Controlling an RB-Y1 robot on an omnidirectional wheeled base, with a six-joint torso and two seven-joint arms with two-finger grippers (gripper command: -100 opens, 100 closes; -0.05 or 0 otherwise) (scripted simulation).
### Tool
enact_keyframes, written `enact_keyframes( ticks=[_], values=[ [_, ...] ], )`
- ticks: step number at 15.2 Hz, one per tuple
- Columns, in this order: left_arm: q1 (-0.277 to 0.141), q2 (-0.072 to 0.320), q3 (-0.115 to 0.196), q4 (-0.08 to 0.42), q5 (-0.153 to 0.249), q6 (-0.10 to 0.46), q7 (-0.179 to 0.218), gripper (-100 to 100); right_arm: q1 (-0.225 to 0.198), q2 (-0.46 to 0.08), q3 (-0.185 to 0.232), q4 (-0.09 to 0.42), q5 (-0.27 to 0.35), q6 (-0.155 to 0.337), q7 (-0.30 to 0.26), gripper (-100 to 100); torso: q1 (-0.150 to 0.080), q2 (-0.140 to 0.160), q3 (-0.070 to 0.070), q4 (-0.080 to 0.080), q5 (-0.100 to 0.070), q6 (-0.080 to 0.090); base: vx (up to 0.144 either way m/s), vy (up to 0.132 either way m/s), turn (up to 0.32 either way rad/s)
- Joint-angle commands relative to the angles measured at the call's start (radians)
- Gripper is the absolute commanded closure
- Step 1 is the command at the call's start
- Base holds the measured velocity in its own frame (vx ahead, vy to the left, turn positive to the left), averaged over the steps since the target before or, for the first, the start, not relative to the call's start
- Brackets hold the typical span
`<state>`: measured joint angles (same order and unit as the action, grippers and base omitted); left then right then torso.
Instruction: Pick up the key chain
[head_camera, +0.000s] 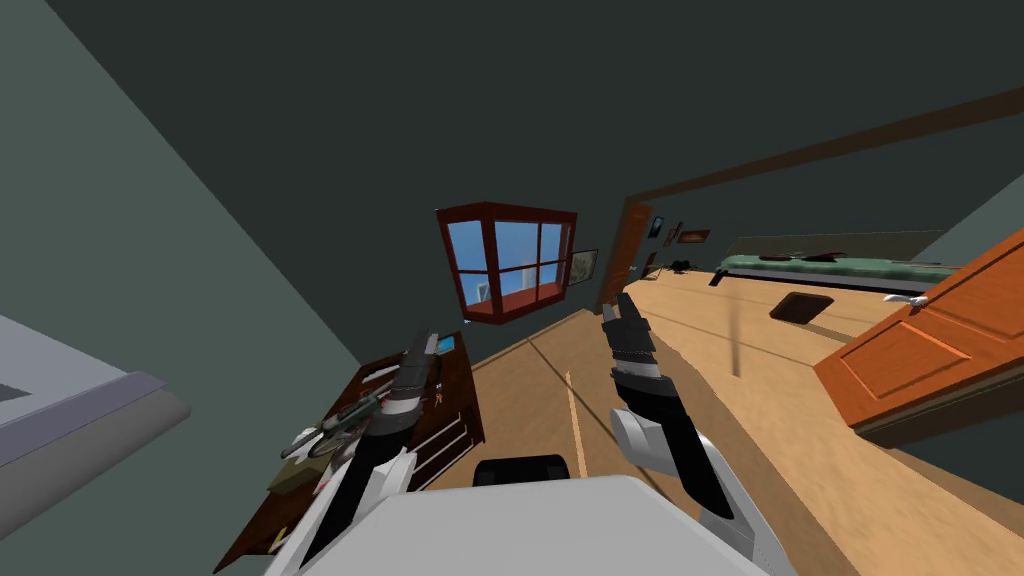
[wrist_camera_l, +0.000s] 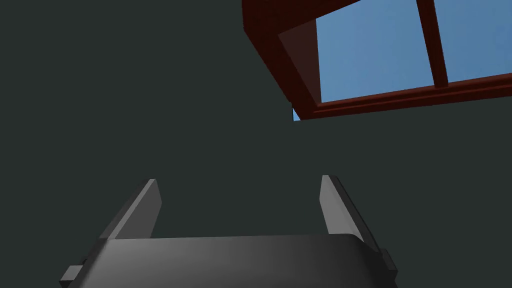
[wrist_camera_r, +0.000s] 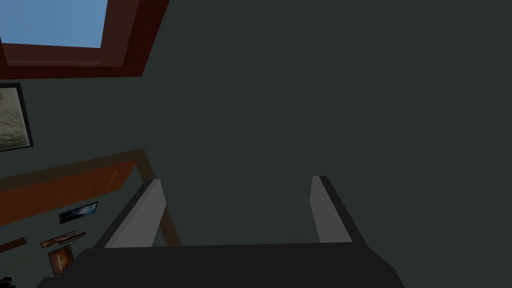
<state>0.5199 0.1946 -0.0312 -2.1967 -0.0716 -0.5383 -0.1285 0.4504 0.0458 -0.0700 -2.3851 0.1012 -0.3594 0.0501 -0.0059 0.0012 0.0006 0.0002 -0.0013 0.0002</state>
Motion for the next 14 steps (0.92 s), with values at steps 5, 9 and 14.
enact_keyframes(
  ticks=[5, 9, 14],
  values=[
    [-0.009, 0.056, 0.002, 0.109, -0.026, 0.038, -0.016, -100, 0.000, 0.000, 0.000, 0.000, 0.000, 0.000, 0.000, 0, 0.003, -0.001, 0.000, 0.000, 0.001, 0.000, -0.002, -0.046, -0.082],
    [-0.015, 0.106, 0.003, 0.205, -0.045, 0.067, -0.023, -100, 0.000, 0.000, 0.000, 0.000, 0.000, 0.000, 0.000, 0, 0.003, -0.002, -0.001, 0.000, 0.001, 0.000, 0.015, -0.046, -0.116],
    [-0.023, 0.158, 0.000, 0.299, -0.067, 0.096, -0.028, -100, 0.000, 0.000, 0.000, 0.000, 0.000, 0.000, 0.000, 0, 0.004, -0.002, -0.001, 0.000, 0.001, 0.000, 0.019, -0.034, -0.067]
  ],
)
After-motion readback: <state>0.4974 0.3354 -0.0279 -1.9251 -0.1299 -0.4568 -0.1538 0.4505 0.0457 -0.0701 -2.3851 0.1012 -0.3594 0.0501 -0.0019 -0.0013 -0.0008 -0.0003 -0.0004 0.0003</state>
